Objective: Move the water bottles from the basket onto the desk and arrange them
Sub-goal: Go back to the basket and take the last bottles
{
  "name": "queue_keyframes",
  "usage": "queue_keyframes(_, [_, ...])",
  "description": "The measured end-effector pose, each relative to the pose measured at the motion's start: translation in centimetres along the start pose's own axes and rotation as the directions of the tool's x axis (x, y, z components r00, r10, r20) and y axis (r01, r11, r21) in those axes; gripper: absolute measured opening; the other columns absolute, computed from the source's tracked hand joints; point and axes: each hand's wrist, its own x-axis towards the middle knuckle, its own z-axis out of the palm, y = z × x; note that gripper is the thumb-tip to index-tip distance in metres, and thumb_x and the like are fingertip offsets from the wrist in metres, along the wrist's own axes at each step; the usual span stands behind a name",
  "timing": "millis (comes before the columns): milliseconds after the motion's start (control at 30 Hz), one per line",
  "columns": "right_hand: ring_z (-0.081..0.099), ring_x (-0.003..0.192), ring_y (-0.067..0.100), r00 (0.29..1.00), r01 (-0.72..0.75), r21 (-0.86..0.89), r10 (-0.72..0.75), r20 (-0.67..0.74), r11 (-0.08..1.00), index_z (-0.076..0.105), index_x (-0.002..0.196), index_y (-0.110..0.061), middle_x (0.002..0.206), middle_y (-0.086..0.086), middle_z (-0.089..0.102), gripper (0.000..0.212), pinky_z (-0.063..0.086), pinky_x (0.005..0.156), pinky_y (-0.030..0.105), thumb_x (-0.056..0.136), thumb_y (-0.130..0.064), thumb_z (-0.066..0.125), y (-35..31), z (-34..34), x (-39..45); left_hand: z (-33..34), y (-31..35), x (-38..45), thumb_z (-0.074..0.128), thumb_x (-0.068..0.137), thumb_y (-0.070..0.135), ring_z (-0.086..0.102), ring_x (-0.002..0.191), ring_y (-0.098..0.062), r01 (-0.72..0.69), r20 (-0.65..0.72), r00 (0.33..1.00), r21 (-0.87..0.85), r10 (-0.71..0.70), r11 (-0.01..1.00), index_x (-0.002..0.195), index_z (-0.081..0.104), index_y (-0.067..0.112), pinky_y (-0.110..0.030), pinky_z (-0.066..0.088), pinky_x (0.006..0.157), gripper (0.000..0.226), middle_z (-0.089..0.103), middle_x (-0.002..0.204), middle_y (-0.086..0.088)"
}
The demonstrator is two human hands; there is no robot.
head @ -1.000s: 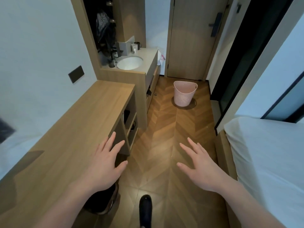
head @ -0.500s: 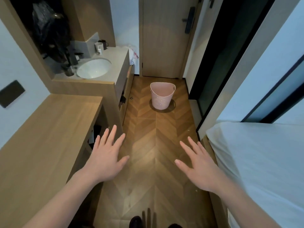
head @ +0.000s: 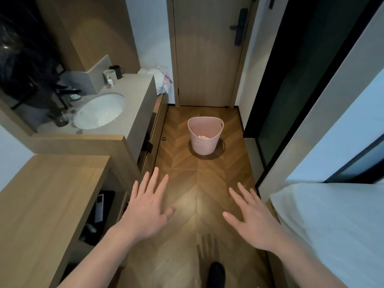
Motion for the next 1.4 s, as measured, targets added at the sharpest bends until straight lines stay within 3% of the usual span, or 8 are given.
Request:
queue_keyframes(433, [-0.018, 0.161, 0.019, 0.992, 0.112, -0.077, -0.107, 0.069, 0.991, -0.002, 0.167, -0.045, 0.172, -0.016, -0.022, 0.079, -0.001, 0.13, 0.047, 0.103, -0.072, 0.035, 1.9, -11.7, 20.9, -2.6, -1.1, 17.8, 0.04, 0.1, 0.068, -0.03, 0.154, -0.023, 0.177, 0.001, 0.984, -0.069, -0.177, 0.982, 0.165, -0.005, 0.036, -0.047, -0.013, 0.127, 0.086, -0.033, 0.167, 0.003])
queue_keyframes(733, [-0.015, 0.162, 0.023, 0.997, -0.049, -0.06, 0.052, 0.057, 0.997, 0.001, 0.167, -0.043, 0.174, -0.014, -0.019, 0.079, 0.002, 0.13, 0.052, 0.102, -0.072, 0.035, 0.5, -16.2, 34.9, -4.9, -5.7, 34.9, 0.04, 0.098, 0.068, -0.029, 0.154, -0.024, 0.078, 0.104, 0.992, -0.061, -0.071, 0.995, 0.166, -0.003, 0.033, -0.045, -0.017, 0.123, 0.087, -0.032, 0.167, 0.001])
queue_keyframes(1100, [-0.01, 0.163, 0.021, 0.978, -0.198, 0.127, 0.188, 0.085, 0.972, 0.004, 0.167, -0.043, 0.174, -0.017, -0.014, 0.079, 0.007, 0.13, 0.049, 0.102, -0.07, 0.04, 2.4, -20.0, 46.0, -6.6, -6.3, 52.9, 0.043, 0.101, 0.064, -0.023, 0.157, -0.026, -0.071, 0.221, 0.973, -0.01, 0.071, 0.997, 0.166, 0.003, 0.032, -0.05, -0.007, 0.128, 0.084, -0.026, 0.17, 0.001])
queue_keyframes(1400, [-0.013, 0.162, 0.022, 0.976, -0.178, 0.123, 0.159, 0.152, 0.976, 0.004, 0.167, -0.044, 0.175, -0.015, -0.015, 0.08, 0.004, 0.131, 0.049, 0.101, -0.071, 0.04, 8.3, -25.8, 59.4, -5.9, -3.5, 65.9, 0.046, 0.1, 0.063, -0.019, 0.158, -0.025, 0.005, 0.272, 0.962, -0.04, 0.006, 0.999, 0.166, 0.008, 0.033, -0.05, -0.006, 0.129, 0.082, -0.019, 0.172, 0.001])
